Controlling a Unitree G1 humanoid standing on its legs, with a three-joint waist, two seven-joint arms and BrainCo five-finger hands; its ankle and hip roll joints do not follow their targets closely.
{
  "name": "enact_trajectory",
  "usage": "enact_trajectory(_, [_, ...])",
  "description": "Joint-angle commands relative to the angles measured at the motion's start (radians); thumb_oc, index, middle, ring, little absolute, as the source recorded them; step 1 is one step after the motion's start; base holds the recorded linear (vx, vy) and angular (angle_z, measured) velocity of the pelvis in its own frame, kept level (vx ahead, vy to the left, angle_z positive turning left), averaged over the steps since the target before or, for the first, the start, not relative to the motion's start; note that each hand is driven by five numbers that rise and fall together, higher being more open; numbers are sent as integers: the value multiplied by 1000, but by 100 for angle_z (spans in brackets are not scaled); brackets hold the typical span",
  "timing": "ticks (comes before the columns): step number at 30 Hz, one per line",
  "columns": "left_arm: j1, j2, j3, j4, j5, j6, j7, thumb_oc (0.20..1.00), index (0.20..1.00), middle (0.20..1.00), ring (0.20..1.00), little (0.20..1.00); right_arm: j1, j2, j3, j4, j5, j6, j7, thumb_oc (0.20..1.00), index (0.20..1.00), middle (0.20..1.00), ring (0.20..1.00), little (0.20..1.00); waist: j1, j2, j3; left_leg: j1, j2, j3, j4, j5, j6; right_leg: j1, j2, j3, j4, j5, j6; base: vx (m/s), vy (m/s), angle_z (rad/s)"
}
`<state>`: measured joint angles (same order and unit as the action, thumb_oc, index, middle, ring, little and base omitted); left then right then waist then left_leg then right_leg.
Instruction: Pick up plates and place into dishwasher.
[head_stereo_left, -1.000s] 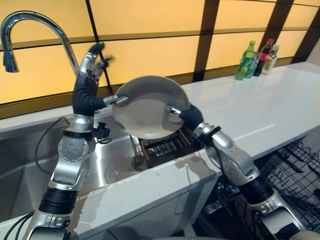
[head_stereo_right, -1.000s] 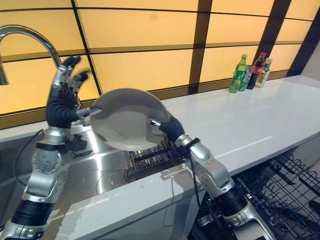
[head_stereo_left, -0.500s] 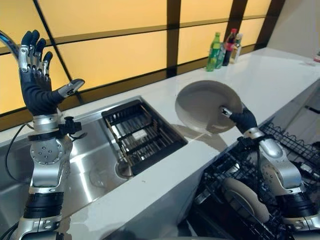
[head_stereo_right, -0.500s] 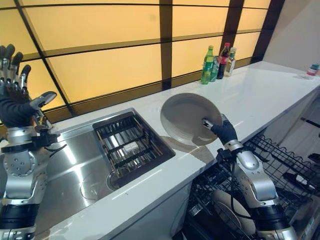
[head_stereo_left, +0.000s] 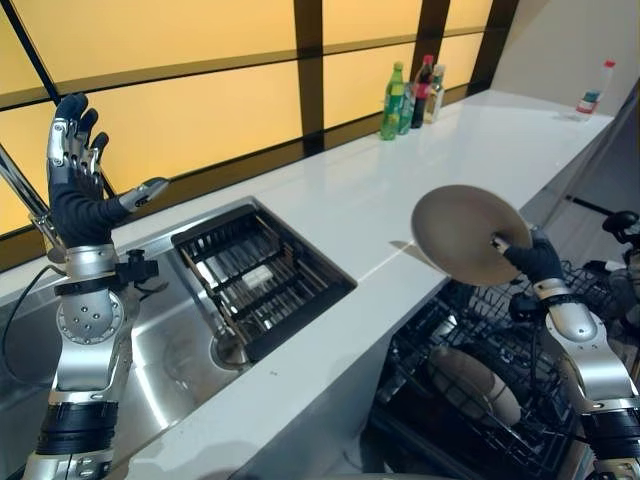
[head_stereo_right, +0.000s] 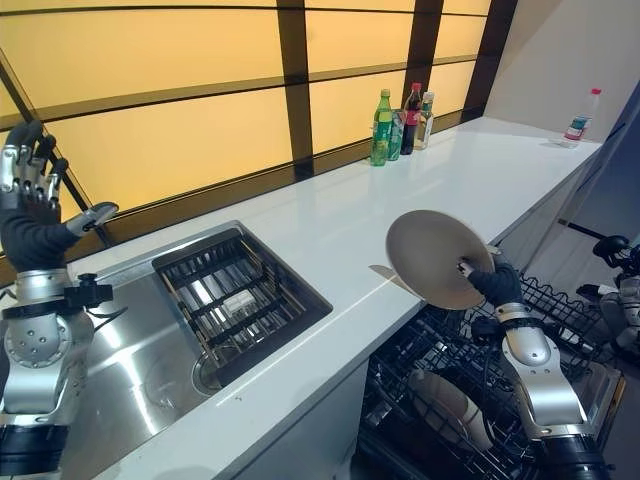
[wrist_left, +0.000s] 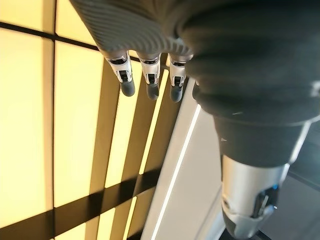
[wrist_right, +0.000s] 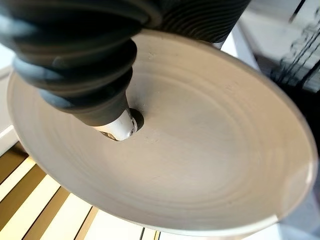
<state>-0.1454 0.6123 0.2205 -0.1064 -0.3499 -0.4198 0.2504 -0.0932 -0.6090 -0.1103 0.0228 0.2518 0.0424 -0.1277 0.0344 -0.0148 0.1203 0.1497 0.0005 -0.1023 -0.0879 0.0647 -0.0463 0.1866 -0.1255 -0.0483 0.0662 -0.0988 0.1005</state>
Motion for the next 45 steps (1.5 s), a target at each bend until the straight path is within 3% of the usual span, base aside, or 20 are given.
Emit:
enact_trajectory(1, [38,102,66,38,-59,-36,-16,1000,1000,1000,1000,1000,-30,-57,-23,48,-103,-78,-75,200,200,200,200,200,-14,-5,-2,-1,-73,-3,105,-122,91,-205,1,55,212,119,18,10,-66,-7])
enact_trajectory(6, [-24,186,55,77,-118,0,-28,1000,1000,1000,1000,1000,-67,-113,-9,185,-107,-82,-134,200,200,200,200,200,-15,-29,41,-5,-89,-27,111,-137,82,-232,-21,113,24,240,58,56,-176,7])
enact_trajectory(10, [-31,214,48,94,-118,14,-23,1000,1000,1000,1000,1000,-73,-143,-18,253,-141,-66,-157,200,200,200,200,200,-22,-34,56,20,-89,-57,98,-167,89,-277,-33,128,-19,304,80,132,-213,12])
enact_trajectory(17, [8,217,83,84,-100,38,-32,1000,1000,1000,1000,1000,-60,-191,-28,299,-155,-48,-153,200,200,200,200,200,-11,-24,67,-13,-55,-65,142,-182,62,-273,-32,87,-5,234,78,91,-229,11])
enact_trajectory(24, [-150,217,-19,147,-90,-29,107,1000,1000,1000,1000,1000,-322,-285,97,413,-109,-56,-219,200,200,200,200,200,-29,60,201,-205,-7,-53,200,-155,9,-432,-17,49,59,184,37,-253,-100,2])
enact_trajectory(29, [-144,167,-47,123,-75,-46,185,1000,1000,1000,1000,1000,-394,-335,132,460,-128,-84,-206,200,200,200,200,200,-39,108,236,-270,-2,-39,194,-121,-8,-496,-9,40,77,167,13,-78,-8,-9])
enact_trajectory(34, [-151,135,-68,107,-56,-52,242,1000,1000,1000,1000,1000,-461,-407,183,502,-186,-80,-133,200,200,200,200,200,-52,147,256,-303,3,-15,185,-100,-26,-551,-8,37,104,148,-8,-22,29,-7])
enact_trajectory(39, [-164,132,-80,96,-48,-45,268,1000,1000,1000,1000,1000,-506,-464,262,548,-200,-77,-36,200,200,200,200,200,-57,163,272,-328,4,6,185,-90,-41,-587,-9,29,119,138,-28,-9,13,-7])
enact_trajectory(45, [-169,134,-74,84,-51,-37,283,1000,1000,1000,1000,1000,-541,-451,313,560,-215,-50,69,200,200,200,200,200,-57,176,298,-355,2,22,202,-85,-44,-605,-3,27,126,132,-47,3,-2,-5])
